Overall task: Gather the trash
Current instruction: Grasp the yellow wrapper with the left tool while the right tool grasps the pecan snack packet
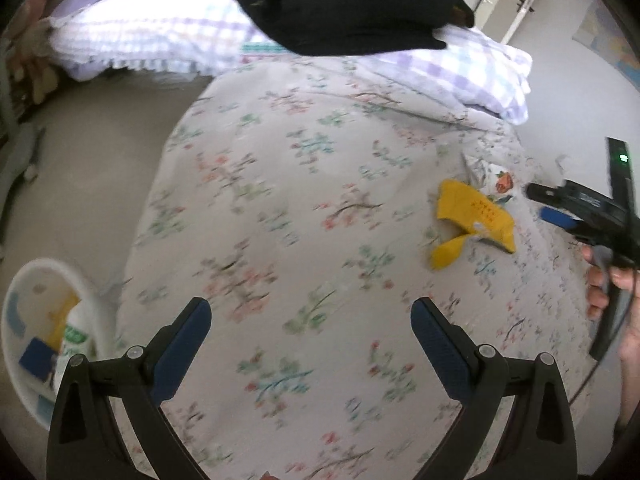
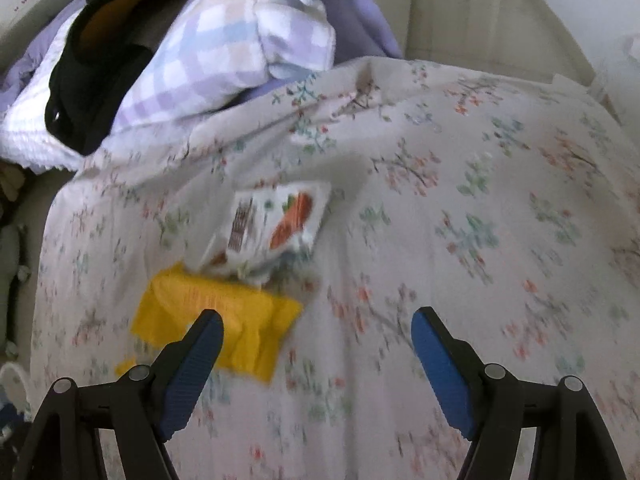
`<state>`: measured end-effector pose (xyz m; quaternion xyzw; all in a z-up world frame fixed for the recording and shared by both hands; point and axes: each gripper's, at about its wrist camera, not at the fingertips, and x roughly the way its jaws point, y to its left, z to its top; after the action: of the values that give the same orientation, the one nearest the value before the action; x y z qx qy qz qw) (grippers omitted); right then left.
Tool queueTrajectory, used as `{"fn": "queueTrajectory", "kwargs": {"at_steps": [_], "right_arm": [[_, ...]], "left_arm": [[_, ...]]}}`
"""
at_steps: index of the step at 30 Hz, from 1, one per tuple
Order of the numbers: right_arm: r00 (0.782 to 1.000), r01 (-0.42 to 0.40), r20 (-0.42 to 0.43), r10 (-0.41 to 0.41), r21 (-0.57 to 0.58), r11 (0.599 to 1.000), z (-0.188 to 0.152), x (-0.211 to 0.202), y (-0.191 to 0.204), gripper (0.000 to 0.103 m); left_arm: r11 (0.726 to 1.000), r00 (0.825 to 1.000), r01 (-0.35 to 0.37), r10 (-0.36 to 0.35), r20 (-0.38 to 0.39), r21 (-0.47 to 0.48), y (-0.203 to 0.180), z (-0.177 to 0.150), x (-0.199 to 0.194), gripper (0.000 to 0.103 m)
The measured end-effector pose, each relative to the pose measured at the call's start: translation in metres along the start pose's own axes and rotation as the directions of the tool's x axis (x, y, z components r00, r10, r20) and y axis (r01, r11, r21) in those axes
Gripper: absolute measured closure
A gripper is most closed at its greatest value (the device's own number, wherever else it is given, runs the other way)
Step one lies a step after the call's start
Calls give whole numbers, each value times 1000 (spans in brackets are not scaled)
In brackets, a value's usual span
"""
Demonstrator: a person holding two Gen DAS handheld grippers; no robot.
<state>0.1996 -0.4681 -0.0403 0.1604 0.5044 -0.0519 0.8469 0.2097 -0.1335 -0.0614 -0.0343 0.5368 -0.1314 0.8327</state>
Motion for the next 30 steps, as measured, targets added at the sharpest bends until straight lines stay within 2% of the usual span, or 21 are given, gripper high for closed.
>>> {"fn": "queueTrajectory", "kwargs": {"at_steps": [2, 4, 8, 11, 12, 16, 19, 20, 21, 23, 25, 26, 30], "right_arm": [[1000, -27, 2, 27, 9, 1000, 8, 14, -3, 25], [998, -63, -2, 63, 32, 998, 15, 29, -5, 33], [991, -131, -16, 133, 91, 987, 22, 55, -10, 46], [982, -183, -26, 188, 121, 976, 22, 71, -12, 75], [979, -194, -31, 199, 122, 973, 21, 73, -11, 92], [971, -239, 1, 241, 115, 964, 18, 65, -18, 93], [974, -224, 37, 222, 87, 971, 15, 42, -36, 93], [976, -216, 47, 213, 79, 973, 15, 34, -42, 93], [977, -208, 57, 204, 73, 975, 14, 27, -49, 93], [980, -192, 71, 187, 66, 979, 10, 14, -64, 93], [983, -173, 76, 168, 66, 983, 6, 3, -78, 93], [985, -159, 76, 154, 67, 985, 3, -2, -86, 93], [989, -131, 77, 124, 91, 987, -6, -11, -107, 93]], "left_arm": [[1000, 1000, 19, -19, 1, 4, -8, 6, 7, 2], [999, 999, 50, -50, 1, 6, -17, 13, 14, 5], [987, 987, 159, -159, 0, -2, -35, 26, 28, 14], [976, 976, 218, -218, 2, -2, -51, 35, 39, 21], [972, 972, 234, -234, 2, 1, -57, 38, 43, 24], [965, 965, 261, -261, 0, 34, -85, 50, 61, 31], [963, 965, 264, -263, -18, 50, -100, 56, 79, 40], [966, 966, 256, -255, -32, 46, -103, 57, 86, 51], [968, 969, 245, -243, -41, 46, -105, 58, 91, 57], [974, 977, 214, -214, -12, 71, -111, 59, 93, 80], [969, 971, 237, -236, -30, 65, -116, 60, 95, 83], [967, 969, 245, -243, -29, 67, -117, 59, 94, 89], [965, 970, 244, -242, -27, 99, -119, 51, 77, 91]]}}
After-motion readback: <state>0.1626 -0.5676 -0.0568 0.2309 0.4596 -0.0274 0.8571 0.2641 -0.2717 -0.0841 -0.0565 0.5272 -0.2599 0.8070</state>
